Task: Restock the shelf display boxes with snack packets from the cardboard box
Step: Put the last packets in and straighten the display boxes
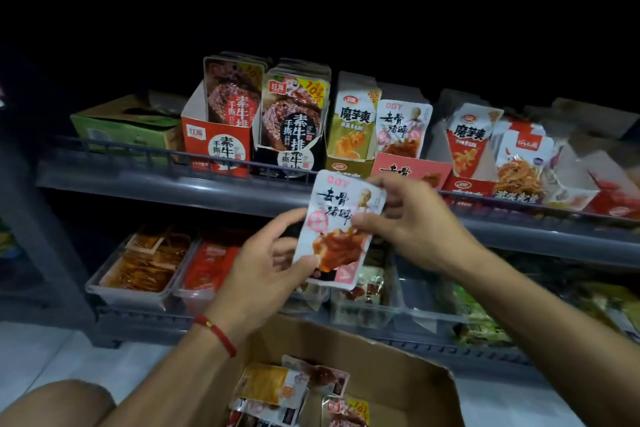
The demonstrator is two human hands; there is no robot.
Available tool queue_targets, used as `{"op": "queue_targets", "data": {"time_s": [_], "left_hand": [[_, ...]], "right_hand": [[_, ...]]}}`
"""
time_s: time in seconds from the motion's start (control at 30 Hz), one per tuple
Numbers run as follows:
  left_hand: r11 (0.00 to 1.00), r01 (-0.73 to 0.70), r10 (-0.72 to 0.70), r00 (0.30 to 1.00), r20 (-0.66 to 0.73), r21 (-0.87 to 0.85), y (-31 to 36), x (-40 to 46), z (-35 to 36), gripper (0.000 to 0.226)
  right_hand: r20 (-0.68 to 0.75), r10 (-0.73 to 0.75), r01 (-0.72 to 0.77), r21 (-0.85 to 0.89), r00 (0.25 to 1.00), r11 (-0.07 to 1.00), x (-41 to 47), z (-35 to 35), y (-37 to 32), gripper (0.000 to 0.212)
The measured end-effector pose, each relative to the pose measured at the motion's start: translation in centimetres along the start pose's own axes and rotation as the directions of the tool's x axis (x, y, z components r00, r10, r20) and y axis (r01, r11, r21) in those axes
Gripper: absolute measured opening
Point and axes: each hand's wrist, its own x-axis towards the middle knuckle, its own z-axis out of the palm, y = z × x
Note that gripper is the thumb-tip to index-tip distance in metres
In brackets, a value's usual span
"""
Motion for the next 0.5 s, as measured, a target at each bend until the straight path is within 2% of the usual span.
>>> {"op": "queue_targets", "data": {"time_s": [0.03,0.1,0.17,0.27,0.3,0.37,0.5], "left_hand": [[1.0,0.004,-0.004,1.0,-0.014,-0.009,0.0,0.1,-0.2,0.063],[1.0,0.0,0.0,0.999,-0.044,-0.003,-0.2,0.4,-0.6,0.064],[1.0,-0.009,0.011,0.997,-0.082,0.029,-0.7,0.5,-1.0,0.061],[0.998,-0.012,0.017,0.996,-0.092,0.057,-1.3,0.6,-1.1,0.059],[0.998,-0.012,0.017,0.997,-0.081,0.061,-1.4,0.6,-1.0,0.058],[0.997,-0.01,0.014,0.998,-0.059,0.072,-1.5,0.6,-0.8,0.056],[0.997,-0.006,0.01,0.999,-0.048,0.083,-1.8,0.8,-0.4,0.055]], "right_hand": [[-0.038,-0.011,0.01,-0.016,0.999,1.0,0.2,-1.1,-0.3,0.025],[-0.218,-0.067,0.066,-0.014,0.974,0.998,0.9,-4.0,-0.4,0.023],[-0.415,-0.159,0.141,-0.074,0.896,0.987,1.9,-7.4,-0.8,0.019],[-0.561,-0.252,0.147,-0.225,0.789,0.963,3.7,-11.7,-1.0,0.012],[-0.58,-0.261,0.138,-0.247,0.772,0.959,4.4,-12.5,-0.9,0.012],[-0.572,-0.237,0.105,-0.255,0.785,0.961,5.6,-13.2,-0.8,0.014],[-0.455,-0.167,0.014,-0.32,0.875,0.947,7.5,-12.1,0.1,0.011]]}}
